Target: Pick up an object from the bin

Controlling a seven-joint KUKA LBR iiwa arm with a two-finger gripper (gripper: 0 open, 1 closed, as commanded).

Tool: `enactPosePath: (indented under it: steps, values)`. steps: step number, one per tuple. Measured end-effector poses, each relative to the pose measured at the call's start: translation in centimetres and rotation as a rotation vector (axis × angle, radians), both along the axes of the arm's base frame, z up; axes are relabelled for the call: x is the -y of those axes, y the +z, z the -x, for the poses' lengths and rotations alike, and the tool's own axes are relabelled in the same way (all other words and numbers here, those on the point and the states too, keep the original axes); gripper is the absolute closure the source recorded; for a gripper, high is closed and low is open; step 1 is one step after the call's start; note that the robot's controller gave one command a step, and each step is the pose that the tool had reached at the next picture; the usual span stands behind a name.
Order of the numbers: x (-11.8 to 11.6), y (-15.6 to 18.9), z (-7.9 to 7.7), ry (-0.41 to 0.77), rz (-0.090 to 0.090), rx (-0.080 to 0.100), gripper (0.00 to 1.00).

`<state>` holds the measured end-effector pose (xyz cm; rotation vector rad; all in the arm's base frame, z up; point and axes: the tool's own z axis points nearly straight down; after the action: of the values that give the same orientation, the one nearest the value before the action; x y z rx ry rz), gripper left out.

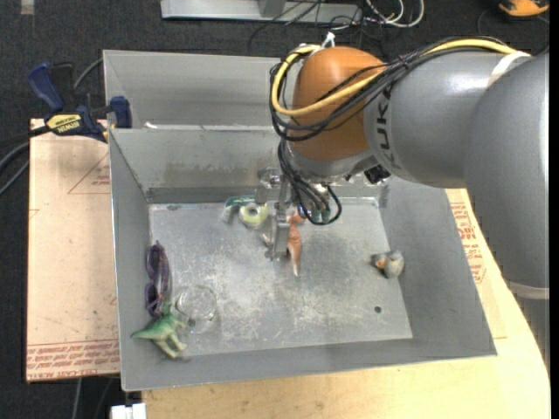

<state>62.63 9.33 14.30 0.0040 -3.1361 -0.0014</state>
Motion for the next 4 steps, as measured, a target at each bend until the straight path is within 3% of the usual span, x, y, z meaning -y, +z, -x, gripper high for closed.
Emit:
enactPosePath:
  steps: [1,2,3,4]
  values:
    - [0.0,0.5,-0.2,-0.002,-0.001,0.007,0.00]
    - [5.8,-2.0,-0.2,-0.229,0.000,0.003,0.00]
    - [3.7,-5.7,-0.2,-0.415,-0.001,0.005,0.00]
    - [6.2,-7.0,-1.8,-0.595,-0.001,0.006,0.00]
